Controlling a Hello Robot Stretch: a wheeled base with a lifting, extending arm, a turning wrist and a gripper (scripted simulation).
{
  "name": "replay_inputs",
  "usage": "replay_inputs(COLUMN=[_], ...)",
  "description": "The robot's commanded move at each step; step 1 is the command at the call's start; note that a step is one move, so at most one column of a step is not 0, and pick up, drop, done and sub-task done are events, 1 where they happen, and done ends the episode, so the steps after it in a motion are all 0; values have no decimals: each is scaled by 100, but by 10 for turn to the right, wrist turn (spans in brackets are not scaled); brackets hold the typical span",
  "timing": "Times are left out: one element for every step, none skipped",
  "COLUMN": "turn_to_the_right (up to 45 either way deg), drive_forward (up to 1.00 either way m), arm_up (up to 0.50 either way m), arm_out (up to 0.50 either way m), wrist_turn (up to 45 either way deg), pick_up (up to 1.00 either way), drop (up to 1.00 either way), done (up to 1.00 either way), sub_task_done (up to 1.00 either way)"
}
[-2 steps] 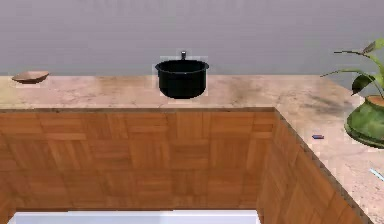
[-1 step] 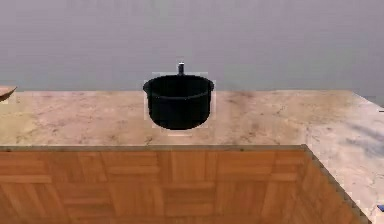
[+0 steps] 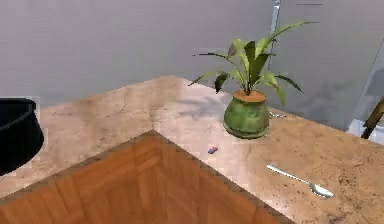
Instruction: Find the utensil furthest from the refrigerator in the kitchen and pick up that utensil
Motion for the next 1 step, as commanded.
replay_inputs(turn_to_the_right=[450], drive_forward=[0], arm_up=[0], arm_out=[0], wrist_turn=[0], pick_up=[0], drop=[0], done=[0], sub_task_done=[0])
